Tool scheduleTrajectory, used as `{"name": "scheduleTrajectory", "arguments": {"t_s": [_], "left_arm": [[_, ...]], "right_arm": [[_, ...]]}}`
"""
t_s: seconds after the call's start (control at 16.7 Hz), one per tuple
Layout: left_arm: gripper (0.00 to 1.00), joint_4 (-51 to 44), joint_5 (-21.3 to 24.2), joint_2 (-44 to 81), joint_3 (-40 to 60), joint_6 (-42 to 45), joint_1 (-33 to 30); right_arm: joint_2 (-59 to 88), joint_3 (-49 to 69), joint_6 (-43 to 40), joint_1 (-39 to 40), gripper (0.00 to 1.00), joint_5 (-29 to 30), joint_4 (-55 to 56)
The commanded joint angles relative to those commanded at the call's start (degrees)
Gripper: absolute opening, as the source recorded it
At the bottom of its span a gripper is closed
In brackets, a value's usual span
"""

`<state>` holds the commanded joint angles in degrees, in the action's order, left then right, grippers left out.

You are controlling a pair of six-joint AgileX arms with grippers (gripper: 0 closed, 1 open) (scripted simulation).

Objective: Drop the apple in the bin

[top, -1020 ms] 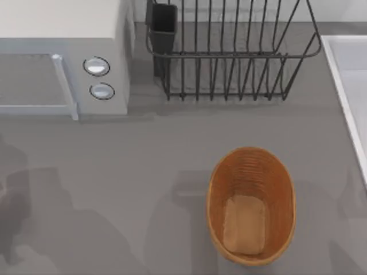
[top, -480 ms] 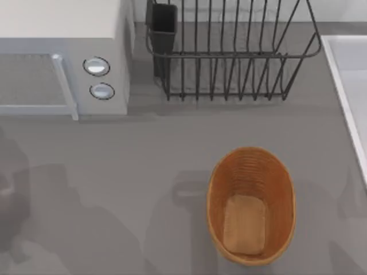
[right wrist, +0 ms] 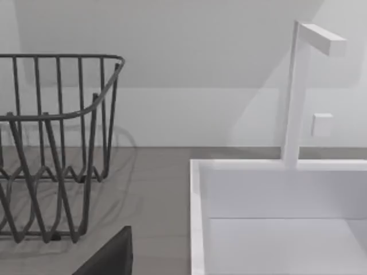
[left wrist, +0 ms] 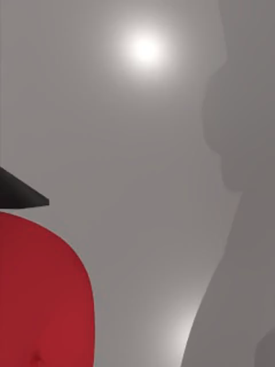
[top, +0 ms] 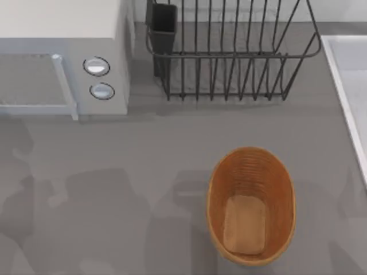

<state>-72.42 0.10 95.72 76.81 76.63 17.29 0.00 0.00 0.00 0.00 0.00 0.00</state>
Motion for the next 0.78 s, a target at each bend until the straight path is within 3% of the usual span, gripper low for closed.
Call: {"name": "scheduleTrajectory", "arguments": {"t_s": [0.54, 0.78], "left_arm": [[0.0, -3.5, 0.0, -1.6, 3.2, -0.8, -0.3], [0.0, -4.2, 0.4, 0.1, 7.4, -8.5, -5.1]], "right_arm": [[0.0, 0.0, 0.0, 0.0, 1.0, 0.0, 0.0], [0.0, 0.0, 0.0, 0.0, 1.0, 0.0, 0.0]]}}
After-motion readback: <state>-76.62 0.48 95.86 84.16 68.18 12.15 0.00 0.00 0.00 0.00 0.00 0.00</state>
